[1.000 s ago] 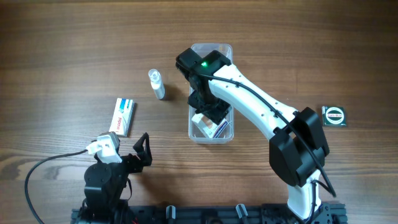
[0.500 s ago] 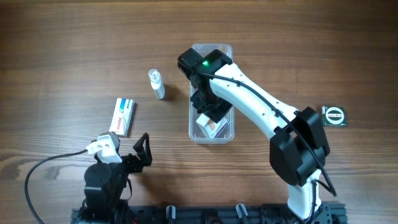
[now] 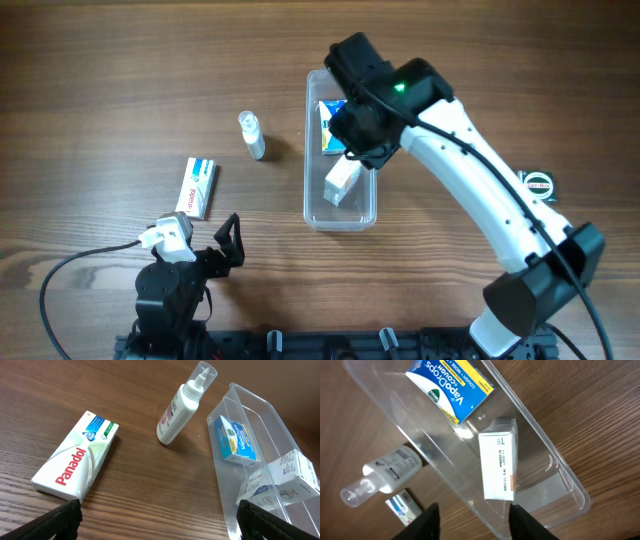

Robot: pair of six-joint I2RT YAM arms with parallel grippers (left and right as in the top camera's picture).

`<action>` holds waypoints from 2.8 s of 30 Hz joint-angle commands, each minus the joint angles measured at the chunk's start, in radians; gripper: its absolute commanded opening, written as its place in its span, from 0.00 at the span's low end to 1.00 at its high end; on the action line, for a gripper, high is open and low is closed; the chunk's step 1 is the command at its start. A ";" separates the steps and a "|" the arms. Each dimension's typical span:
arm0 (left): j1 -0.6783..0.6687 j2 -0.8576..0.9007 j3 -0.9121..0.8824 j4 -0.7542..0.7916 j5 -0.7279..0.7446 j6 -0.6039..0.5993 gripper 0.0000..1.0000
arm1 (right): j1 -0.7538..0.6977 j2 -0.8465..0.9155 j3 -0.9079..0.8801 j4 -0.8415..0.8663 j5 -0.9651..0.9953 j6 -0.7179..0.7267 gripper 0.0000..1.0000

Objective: Pack container

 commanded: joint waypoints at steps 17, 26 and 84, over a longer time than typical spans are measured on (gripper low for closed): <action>0.008 -0.004 -0.003 0.006 -0.002 0.019 1.00 | 0.055 0.050 -0.231 0.079 -0.088 -0.039 0.62; 0.008 -0.004 -0.003 0.006 -0.002 0.019 1.00 | 0.053 0.050 -0.301 0.196 -0.080 -0.048 0.65; 0.008 -0.004 -0.003 0.006 -0.002 0.019 1.00 | -0.047 0.228 0.032 0.414 0.157 0.285 0.43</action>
